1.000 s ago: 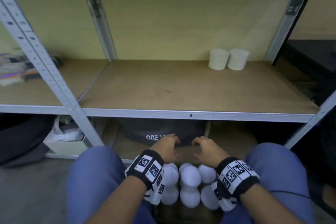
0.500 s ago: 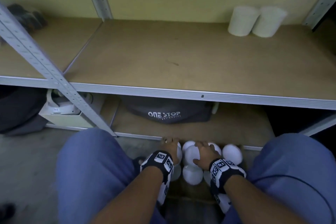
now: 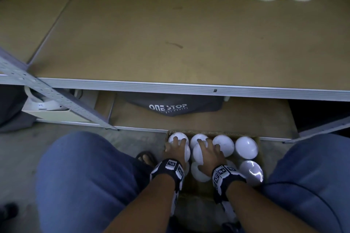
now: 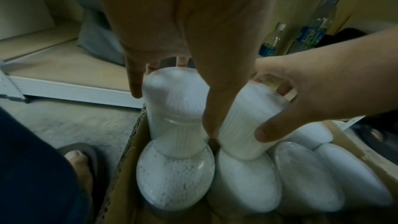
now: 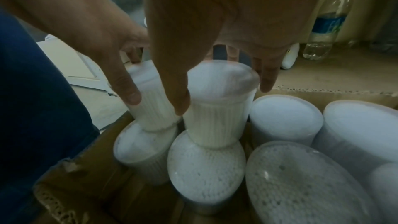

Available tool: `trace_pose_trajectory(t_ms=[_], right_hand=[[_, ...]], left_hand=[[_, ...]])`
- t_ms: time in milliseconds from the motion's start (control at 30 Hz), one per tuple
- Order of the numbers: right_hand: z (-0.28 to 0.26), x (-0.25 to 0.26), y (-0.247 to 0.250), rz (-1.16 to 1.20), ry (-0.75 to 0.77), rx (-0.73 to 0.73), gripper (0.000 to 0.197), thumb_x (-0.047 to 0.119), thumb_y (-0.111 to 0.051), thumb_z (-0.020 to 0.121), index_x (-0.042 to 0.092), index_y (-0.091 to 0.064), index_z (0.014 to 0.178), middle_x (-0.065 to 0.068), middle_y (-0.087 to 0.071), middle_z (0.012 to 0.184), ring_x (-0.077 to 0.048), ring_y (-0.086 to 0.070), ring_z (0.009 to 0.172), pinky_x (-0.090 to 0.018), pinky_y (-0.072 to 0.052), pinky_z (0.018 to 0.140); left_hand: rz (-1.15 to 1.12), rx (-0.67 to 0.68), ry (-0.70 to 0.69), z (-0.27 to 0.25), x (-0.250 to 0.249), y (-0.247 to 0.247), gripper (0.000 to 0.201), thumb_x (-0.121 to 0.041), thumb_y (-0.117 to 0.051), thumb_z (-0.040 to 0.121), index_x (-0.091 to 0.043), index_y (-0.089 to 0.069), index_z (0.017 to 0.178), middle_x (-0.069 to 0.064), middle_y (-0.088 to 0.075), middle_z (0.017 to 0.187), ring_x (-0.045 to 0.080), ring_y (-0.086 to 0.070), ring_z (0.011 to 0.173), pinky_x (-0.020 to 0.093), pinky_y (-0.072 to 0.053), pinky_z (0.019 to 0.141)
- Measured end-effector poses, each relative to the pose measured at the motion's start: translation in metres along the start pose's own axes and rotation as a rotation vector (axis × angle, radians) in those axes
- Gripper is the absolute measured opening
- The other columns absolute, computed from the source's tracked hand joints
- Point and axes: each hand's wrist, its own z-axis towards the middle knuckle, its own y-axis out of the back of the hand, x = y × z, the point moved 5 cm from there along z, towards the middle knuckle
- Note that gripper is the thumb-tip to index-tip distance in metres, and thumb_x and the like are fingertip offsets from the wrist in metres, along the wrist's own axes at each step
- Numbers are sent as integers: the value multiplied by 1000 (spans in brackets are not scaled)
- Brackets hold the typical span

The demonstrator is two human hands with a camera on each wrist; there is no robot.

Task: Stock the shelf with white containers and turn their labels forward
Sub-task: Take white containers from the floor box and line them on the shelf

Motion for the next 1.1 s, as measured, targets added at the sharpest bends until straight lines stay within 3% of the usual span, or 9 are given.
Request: trace_pose_trajectory(t_ms=[100, 300, 400, 533, 633, 733, 900, 1100], right_hand=[[2, 2, -1, 15, -14, 12, 94, 34, -74, 71, 33, -16, 144, -4, -20, 147, -34, -38, 124, -43, -47, 96], [-4, 3, 14, -3, -13, 33, 90, 36, -74, 71, 33, -18, 143, -4, -23, 145, -34, -35, 127, -43, -45, 98], [-13, 2, 34, -20, -15, 13, 89, 35, -74, 70, 32, -22, 142, -4, -27, 143, -34, -37, 127, -42, -45, 98], [-36, 1, 74, -8, -5, -22, 88, 34, -74, 69, 29, -25, 142, -6, -27, 143, -36, -36, 129, -43, -43, 101], [-63, -1, 111, -23, 26, -99, 86, 34, -73, 69, 28, -27, 141, -5, -28, 140, -38, -36, 125, -42, -47, 95], [-93, -3, 147, -8, 72, -176, 85, 37, -73, 68, 28, -27, 139, -4, -30, 136, -38, -38, 121, -43, -47, 93], [-147, 2, 206, 16, 137, -291, 90, 41, -75, 61, 33, -27, 137, -1, -33, 132, -34, -40, 116, -44, -49, 91], [-202, 4, 263, 51, 205, -442, 88, 41, -73, 58, 35, -32, 136, 2, -41, 130, -32, -45, 118, -41, -44, 97]], left_hand=[[-23, 18, 6, 3, 2, 0, 72, -23, -66, 78, -30, -29, 140, 5, -26, 144, 33, -38, 126, 45, -45, 97], [-38, 73, 0, 1, -5, 13, 91, -29, -76, 70, -28, -21, 143, 5, -19, 150, 34, -24, 137, 47, -38, 107], [-45, 53, -26, -3, -14, 29, 91, -35, -77, 60, -23, -28, 136, 3, -30, 142, 33, -30, 132, 45, -36, 107], [-12, 19, -117, -3, -24, 49, 79, -40, -70, 45, -28, -43, 118, -1, -41, 124, 31, -44, 119, 46, -40, 95], [-12, -57, -201, -34, -33, 96, 81, -40, -72, 43, -27, -44, 118, -1, -39, 124, 28, -42, 118, 42, -38, 92], [-93, -116, -269, -75, -41, 146, 90, -35, -76, 51, -26, -36, 131, 1, -36, 132, 30, -33, 127, 46, -38, 102], [-122, -223, -336, -142, -46, 212, 96, -31, -80, 59, -28, -29, 140, -2, -35, 134, 30, -30, 126, 51, -47, 94], [-152, -376, -425, -193, -50, 270, 92, -36, -78, 58, -29, -34, 139, -4, -38, 136, 27, -37, 124, 43, -43, 101]])
